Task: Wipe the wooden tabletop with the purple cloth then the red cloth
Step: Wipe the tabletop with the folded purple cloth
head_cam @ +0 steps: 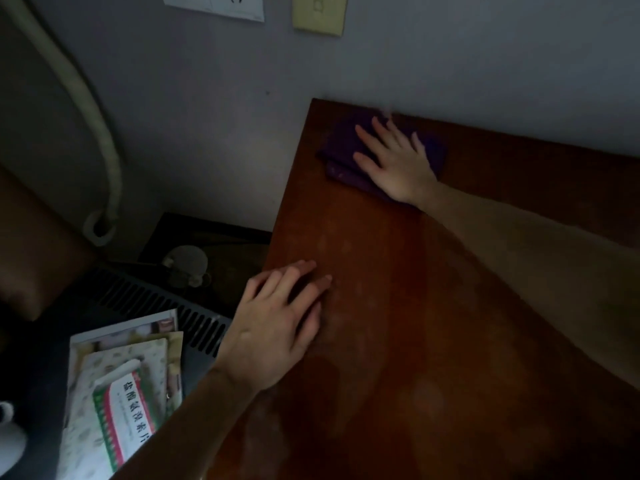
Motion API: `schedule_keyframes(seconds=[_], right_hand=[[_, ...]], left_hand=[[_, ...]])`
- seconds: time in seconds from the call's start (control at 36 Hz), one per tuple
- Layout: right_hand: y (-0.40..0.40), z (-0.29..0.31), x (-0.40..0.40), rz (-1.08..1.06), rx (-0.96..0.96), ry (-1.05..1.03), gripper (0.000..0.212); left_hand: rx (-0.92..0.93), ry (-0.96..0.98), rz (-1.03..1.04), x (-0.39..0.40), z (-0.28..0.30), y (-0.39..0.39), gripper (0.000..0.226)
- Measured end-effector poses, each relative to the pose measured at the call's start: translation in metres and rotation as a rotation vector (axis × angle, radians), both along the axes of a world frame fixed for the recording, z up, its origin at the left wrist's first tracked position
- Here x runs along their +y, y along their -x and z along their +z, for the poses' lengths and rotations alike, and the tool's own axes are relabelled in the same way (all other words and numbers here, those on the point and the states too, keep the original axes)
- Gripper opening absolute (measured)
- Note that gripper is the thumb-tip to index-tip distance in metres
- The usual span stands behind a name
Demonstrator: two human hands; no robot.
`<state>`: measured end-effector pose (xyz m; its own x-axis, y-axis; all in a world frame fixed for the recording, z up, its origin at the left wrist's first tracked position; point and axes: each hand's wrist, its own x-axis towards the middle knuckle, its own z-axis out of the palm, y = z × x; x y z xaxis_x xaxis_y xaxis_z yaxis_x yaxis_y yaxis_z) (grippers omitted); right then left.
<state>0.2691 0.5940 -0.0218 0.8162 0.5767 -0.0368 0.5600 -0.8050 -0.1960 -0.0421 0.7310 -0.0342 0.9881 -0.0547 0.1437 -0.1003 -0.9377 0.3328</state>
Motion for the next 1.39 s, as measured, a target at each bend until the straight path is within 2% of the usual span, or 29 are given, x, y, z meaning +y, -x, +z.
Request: schedule_keyframes(seconds=[0.19,0.31,0.42,0.53,0.64,0.72,0.81,1.17,1.39], right_hand=[[0.138,-0.005,-0.070,-0.069,-0.001,0.006,0.061],[0.235,-0.010,-0.107,-0.097,-0.038,0.005,0.069],[0.321,-0.010,-0.144,-0.012,-0.074,0.017,0.066],[0.350,-0.011,-0.167,0.085,-0.064,0.051,0.065],[0.325,-0.005,-0.178,0.225,-0.044,0.051,0.064],[0.282,-0.002,-0.190,0.384,-0.026,0.063,0.063],[0.233,-0.001,-0.196,0.455,-0.038,0.063,0.062],[0.025,0.002,-0.179,0.316,-0.045,0.095,0.058],[-0.063,0.003,-0.166,0.214,-0.031,0.037,0.062]], left_hand=[[-0.101,-0.058,-0.009,-0.003,-0.001,0.004,0.040],[-0.172,-0.085,-0.040,-0.004,-0.004,0.011,0.035],[-0.184,-0.107,-0.069,-0.007,-0.002,0.012,0.034],[-0.155,-0.038,-0.004,-0.019,0.001,0.013,0.036],[-0.134,0.067,0.027,-0.044,0.003,0.011,0.035],[-0.107,0.196,0.028,-0.055,0.003,0.006,0.037],[-0.064,0.294,0.026,-0.061,0.000,0.003,0.040],[0.086,0.054,-0.073,-0.063,-0.002,0.002,0.045],[0.133,0.054,-0.041,-0.064,-0.002,0.002,0.047]])
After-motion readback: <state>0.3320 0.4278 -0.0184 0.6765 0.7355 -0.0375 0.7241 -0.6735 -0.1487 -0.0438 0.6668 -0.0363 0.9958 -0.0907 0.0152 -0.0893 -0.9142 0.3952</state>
